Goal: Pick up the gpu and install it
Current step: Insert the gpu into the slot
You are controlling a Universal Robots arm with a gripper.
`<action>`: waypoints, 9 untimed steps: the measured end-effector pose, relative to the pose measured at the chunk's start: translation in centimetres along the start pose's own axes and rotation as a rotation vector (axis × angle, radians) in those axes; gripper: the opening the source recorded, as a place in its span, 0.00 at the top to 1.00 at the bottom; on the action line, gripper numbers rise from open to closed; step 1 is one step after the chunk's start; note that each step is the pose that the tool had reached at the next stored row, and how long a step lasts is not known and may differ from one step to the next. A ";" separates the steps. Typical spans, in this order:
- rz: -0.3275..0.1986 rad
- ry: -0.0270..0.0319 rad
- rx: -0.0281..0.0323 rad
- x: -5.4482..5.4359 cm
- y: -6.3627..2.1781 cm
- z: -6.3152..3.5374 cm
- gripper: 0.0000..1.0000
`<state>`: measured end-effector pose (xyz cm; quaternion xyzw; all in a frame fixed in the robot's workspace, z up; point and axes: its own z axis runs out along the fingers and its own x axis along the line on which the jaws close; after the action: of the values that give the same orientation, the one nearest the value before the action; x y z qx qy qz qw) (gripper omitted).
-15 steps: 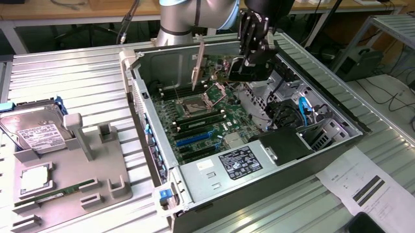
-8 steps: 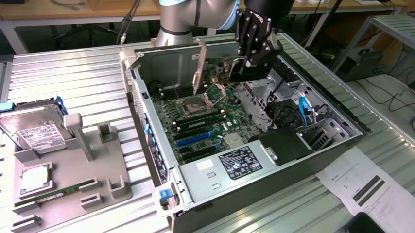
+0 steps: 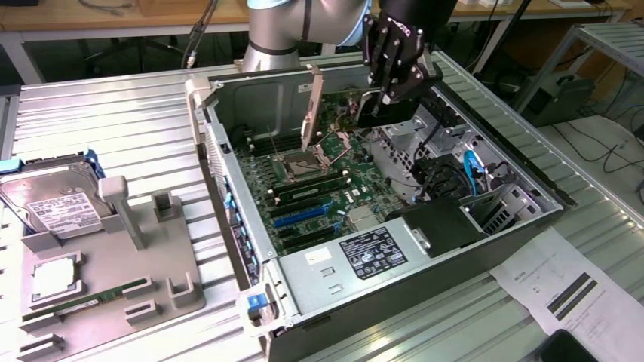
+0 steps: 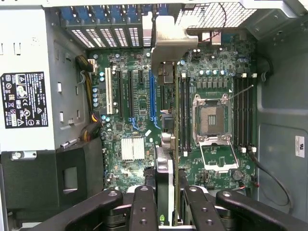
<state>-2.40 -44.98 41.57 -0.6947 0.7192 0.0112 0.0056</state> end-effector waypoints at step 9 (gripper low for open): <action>0.000 0.0002 0.0000 0.0 0.00 0.00 0.73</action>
<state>-2.40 -44.98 41.57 -0.6947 0.7192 0.0112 0.0055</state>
